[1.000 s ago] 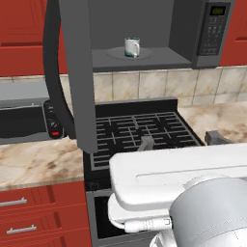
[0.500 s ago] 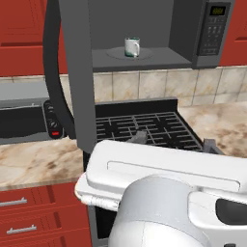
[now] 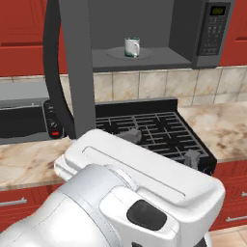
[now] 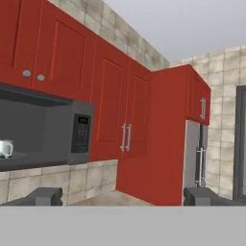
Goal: Pick the mug from the counter and place it inside the microwave. Then close the microwave.
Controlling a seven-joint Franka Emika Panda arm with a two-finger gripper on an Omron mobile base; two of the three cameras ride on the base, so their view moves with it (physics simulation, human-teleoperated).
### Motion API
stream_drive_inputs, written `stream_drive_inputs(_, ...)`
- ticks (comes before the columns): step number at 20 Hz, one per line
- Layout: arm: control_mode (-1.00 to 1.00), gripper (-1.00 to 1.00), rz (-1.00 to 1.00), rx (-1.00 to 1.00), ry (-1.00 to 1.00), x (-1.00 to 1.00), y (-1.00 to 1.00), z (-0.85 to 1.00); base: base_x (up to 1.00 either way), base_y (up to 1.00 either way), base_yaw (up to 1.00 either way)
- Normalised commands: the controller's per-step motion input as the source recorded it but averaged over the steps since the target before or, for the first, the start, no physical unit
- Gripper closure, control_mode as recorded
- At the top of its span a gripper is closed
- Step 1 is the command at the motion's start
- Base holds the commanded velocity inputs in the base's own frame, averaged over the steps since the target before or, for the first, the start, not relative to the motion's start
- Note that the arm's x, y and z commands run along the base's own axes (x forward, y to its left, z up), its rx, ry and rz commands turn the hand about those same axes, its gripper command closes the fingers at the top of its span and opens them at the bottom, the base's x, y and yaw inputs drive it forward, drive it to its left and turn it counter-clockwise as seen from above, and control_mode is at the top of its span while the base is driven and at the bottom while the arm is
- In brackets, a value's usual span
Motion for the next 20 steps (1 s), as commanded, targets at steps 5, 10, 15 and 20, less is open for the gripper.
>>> stream_drive_inputs(5, -1.0, -1.0, -0.26, 0.0, 0.0, 0.04, 0.02, -0.05, 0.0, 0.0, 0.0)
stream_drive_inputs(10, -1.0, -1.0, -0.08, 0.0, 0.0, 0.0, 0.02, -0.04, 0.0, 0.0, 0.0)
stream_drive_inputs(15, -1.0, -1.0, 0.0, -0.02, 0.03, 0.14, 0.11, -0.1, 0.0, 0.0, 0.0)
stream_drive_inputs(20, -1.0, -1.0, 0.0, -0.05, 0.09, 0.37, 0.35, -0.13, 0.0, 0.0, 0.0)
